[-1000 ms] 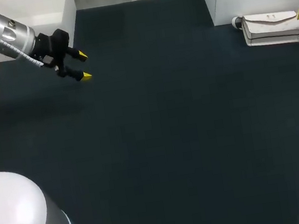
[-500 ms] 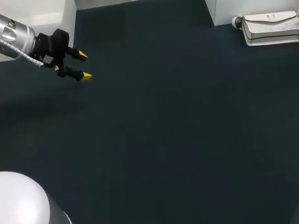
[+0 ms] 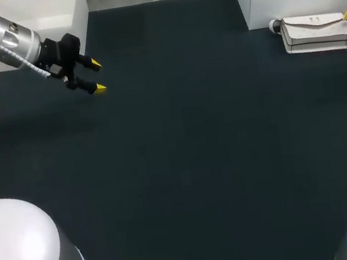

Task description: Pick up the bag, open it, inspect its contents, close it, and place it on the opposite side

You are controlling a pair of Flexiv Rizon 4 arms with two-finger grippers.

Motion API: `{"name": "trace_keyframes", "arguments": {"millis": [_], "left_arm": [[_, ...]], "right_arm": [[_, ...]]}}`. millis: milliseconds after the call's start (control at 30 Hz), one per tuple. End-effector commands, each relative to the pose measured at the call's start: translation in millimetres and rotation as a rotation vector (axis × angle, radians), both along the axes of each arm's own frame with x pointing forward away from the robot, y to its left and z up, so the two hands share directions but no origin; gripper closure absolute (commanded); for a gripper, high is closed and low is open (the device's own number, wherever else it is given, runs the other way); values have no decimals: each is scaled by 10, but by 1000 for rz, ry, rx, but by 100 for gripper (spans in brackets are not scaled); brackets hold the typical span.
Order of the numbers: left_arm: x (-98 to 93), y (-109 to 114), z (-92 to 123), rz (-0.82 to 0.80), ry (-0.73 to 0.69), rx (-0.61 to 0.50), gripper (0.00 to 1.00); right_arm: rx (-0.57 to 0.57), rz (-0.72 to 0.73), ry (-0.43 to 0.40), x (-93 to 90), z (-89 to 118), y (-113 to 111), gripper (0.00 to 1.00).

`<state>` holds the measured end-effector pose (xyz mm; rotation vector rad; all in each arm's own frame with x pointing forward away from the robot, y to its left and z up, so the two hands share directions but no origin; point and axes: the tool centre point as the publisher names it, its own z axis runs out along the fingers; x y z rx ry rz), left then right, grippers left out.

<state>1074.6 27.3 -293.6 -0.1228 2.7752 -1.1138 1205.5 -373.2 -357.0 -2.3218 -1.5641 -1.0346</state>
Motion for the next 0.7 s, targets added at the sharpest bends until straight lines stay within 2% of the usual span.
{"name": "trace_keyframes", "arguments": {"millis": [33,433,700], "left_arm": [[1,-3,-12,1,-2,-3,0],[1,-3,-12,1,-2,-3,0],[1,-3,-12,1,-2,-3,0]], "right_arm": [[137,329,388,86,-51,-47,57],[195,350,374,83,-115,9,60],[227,366,359,58,-135,37,74]]}}
